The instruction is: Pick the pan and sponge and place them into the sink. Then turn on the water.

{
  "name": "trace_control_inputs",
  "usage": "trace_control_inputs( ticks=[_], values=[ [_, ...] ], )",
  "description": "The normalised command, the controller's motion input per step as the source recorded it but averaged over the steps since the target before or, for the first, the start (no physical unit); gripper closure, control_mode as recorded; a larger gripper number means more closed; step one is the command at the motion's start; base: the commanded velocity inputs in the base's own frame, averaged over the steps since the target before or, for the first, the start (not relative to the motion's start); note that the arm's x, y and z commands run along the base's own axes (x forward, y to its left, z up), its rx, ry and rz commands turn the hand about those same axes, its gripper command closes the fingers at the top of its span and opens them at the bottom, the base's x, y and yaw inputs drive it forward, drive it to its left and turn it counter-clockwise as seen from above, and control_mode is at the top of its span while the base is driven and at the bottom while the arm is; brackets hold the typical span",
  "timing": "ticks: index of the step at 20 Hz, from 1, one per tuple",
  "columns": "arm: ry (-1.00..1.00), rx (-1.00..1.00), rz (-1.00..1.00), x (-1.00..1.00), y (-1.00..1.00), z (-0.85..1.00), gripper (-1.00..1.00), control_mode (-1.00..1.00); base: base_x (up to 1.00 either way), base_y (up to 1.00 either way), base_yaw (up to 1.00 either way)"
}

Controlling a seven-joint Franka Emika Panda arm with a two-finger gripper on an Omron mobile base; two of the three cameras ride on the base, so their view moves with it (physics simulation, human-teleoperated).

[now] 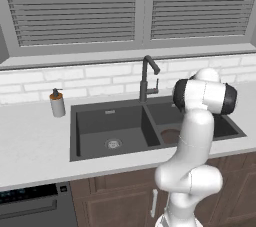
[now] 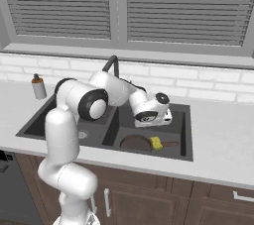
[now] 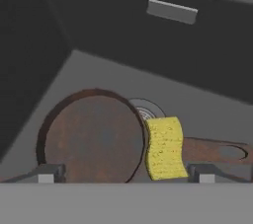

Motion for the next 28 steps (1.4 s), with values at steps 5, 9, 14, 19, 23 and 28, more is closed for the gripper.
trace_control_inputs(
  ticks=[5,9,14,19,23,28],
  values=[
    [0.1,0.0,-0.22,-0.19,0.15,0.88,-1.0,-1.0,0.0,0.0,0.0],
    [0.01,0.0,-0.1,-0.03,0.03,0.19,-1.0,-1.0,0.0,0.0,0.0],
    [0.0,0.0,0.0,0.0,0.0,0.0,-1.0,-1.0,0.0,0.0,0.0],
    [0.04,0.01,-0.04,0.0,0.02,0.05,-1.0,-1.0,0.0,0.0,0.0],
    [0.02,0.12,-0.09,0.0,0.04,0.23,-1.0,-1.0,0.0,0.0,0.0],
    [-0.02,0.23,-0.17,0.0,0.18,0.3,-1.0,-1.0,0.0,0.0,0.0]
  ],
)
